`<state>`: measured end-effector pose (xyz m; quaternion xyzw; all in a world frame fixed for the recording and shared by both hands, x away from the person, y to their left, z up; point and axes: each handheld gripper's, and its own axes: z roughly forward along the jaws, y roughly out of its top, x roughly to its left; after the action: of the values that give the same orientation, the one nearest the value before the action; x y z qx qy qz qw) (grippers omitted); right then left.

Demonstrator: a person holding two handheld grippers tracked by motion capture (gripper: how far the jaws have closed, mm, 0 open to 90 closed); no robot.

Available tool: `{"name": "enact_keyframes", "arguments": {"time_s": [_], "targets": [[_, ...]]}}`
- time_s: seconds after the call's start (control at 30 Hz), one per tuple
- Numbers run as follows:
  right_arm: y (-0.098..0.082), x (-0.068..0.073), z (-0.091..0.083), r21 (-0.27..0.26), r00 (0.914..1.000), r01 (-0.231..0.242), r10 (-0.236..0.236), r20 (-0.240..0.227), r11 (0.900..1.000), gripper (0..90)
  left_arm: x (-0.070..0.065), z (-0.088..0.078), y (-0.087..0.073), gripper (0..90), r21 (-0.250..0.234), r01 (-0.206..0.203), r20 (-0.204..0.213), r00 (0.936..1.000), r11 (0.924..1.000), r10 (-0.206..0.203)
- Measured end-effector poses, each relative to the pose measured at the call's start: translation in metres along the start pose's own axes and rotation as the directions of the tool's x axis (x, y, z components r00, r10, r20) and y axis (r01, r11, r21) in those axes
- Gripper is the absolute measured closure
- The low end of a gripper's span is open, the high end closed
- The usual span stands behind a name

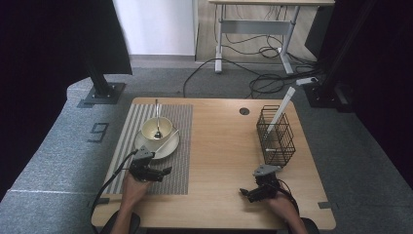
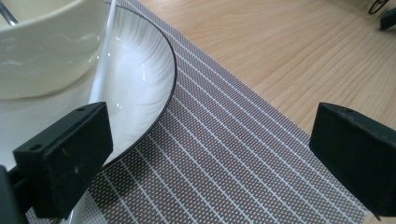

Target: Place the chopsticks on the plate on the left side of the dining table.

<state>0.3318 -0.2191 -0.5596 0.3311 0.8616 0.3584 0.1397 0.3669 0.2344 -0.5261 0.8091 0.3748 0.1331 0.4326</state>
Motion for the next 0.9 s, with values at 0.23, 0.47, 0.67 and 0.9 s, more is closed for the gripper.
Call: {"name": "enact_keyframes", "arguments": {"time_s": [0.23,0.47,0.67,0.9], "targets": [[0.000,0.000,0.000,0.000,1.0000,-0.001,0.001,-0.001,1.000,0.0,0.002,0.004,-0.001,0.0,0.028,-0.006,-0.030,0.9995,0.9996,0.007],[0.001,0.000,0.000,0.000,1.0000,-0.002,0.002,-0.001,1.000,0.0,0.005,0.007,-0.002,0.0,0.054,-0.003,-0.048,0.9988,0.9985,0.005],[0.001,0.000,0.001,-0.001,1.0000,-0.002,0.002,-0.001,1.000,0.0,0.008,0.009,-0.002,0.0,0.061,0.002,-0.071,0.9975,0.9981,0.002],[0.001,0.000,0.001,0.000,1.0000,-0.002,0.002,-0.002,1.000,0.0,0.013,0.013,-0.002,0.0,0.076,0.016,-0.091,0.9958,0.9969,-0.009]]}}
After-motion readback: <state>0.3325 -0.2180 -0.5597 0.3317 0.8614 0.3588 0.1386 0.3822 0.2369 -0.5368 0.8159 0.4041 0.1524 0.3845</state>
